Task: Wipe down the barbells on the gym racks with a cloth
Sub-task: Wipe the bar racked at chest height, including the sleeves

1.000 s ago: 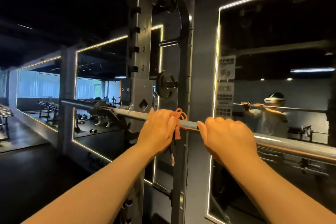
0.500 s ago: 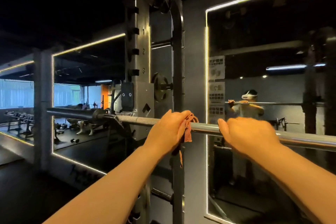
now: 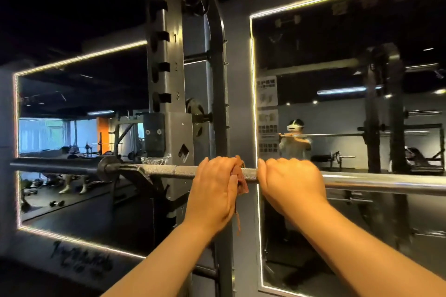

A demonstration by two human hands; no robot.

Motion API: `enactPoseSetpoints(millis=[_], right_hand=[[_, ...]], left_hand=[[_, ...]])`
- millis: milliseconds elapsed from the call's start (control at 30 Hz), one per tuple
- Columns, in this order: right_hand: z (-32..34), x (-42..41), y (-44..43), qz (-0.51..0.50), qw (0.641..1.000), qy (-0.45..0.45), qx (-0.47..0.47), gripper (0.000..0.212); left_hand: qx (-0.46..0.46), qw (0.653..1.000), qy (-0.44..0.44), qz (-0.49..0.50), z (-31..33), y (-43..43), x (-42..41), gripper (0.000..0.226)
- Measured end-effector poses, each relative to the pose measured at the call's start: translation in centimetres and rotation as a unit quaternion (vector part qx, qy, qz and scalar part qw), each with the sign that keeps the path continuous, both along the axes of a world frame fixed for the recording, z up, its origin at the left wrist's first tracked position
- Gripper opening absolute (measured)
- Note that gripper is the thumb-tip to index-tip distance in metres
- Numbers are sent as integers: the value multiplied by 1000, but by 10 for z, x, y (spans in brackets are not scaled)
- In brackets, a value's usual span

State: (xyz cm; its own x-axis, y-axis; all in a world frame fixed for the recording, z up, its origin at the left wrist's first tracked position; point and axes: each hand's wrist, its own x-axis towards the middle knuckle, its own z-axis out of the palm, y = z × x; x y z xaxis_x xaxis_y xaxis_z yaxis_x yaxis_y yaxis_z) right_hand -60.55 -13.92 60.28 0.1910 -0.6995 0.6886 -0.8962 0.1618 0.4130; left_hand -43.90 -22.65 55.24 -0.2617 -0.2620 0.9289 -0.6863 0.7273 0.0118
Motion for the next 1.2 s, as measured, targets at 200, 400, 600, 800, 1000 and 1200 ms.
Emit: enactPoseSetpoints(millis=[200, 400, 600, 800, 1000, 1200], right_hand=[[31, 5, -6, -17, 982, 10, 188, 21], [12, 12, -7, -37, 994, -2, 102, 45], [6, 9, -13, -50, 997, 19, 59, 54], [7, 12, -10, -61, 997, 25, 42, 33], [2, 13, -13, -78, 997, 14, 22, 25], [2, 18, -7, -79, 996, 23, 25, 30]], left_hand=[[94, 972, -107, 186, 53, 8, -19, 41], [8, 992, -18, 121, 17, -1, -15, 23], [-21, 998, -23, 59, 12, -6, -1, 34], [71, 975, -79, 194, 47, 9, -20, 22], [21, 1000, -7, -10, -5, 4, -6, 38], [60, 991, -90, 84, 25, -5, 26, 21]])
